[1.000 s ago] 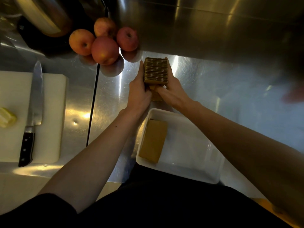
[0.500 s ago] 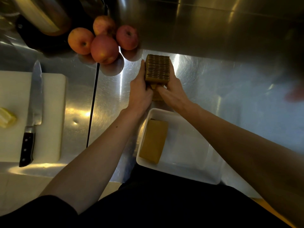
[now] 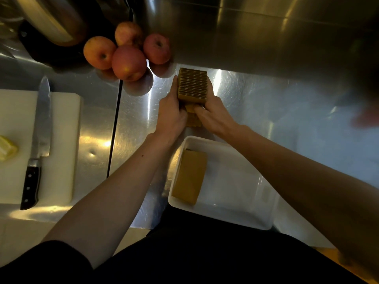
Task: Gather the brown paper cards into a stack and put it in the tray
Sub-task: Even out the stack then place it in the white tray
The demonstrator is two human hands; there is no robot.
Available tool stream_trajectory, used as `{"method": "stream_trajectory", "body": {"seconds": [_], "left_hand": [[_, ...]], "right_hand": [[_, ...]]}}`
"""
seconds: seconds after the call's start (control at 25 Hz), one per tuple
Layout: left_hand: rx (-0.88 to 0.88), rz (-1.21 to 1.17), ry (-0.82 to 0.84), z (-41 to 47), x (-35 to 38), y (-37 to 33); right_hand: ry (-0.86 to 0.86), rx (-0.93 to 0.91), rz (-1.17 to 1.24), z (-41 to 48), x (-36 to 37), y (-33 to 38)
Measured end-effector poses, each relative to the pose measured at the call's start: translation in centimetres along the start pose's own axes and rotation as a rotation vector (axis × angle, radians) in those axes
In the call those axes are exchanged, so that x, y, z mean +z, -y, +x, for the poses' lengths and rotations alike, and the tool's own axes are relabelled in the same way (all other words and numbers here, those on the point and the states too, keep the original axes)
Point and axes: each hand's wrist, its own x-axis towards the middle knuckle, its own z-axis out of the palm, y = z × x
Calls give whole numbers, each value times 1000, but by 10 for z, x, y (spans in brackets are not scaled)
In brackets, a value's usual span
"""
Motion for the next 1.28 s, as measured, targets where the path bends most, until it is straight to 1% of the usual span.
{"method": "stream_trajectory", "body": {"seconds": [0.16, 0.2, 0.24, 0.32, 0.36, 0.44, 0.48, 0.56, 0.64, 0.8, 1.28], "left_hand": [[40, 184, 19, 16, -16, -22], [12, 243, 51, 24, -23, -31], [-53, 316, 98, 34, -29, -40], [-193, 444, 229, 53, -44, -58], [-240, 457, 294, 61, -50, -66], [-303, 400, 373, 72, -56, -73], [-347, 345, 406, 74, -57, -73], [-449, 215, 461, 75, -56, -65], [-504, 153, 496, 75, -51, -55], [-553, 103, 493, 73, -39, -42], [-566, 99, 465, 75, -23, -17]], "right_hand": [[20, 29, -5, 8, -18, 19], [38, 59, 5, 14, -25, 27], [70, 96, 37, 19, -31, 34], [180, 174, 138, 29, -43, 47], [250, 208, 186, 31, -48, 51], [354, 247, 246, 34, -54, 53], [379, 262, 248, 33, -56, 53], [399, 315, 232, 33, -55, 49], [401, 362, 204, 33, -51, 43], [380, 464, 216, 32, -42, 34], [291, 546, 257, 30, -28, 31]]}}
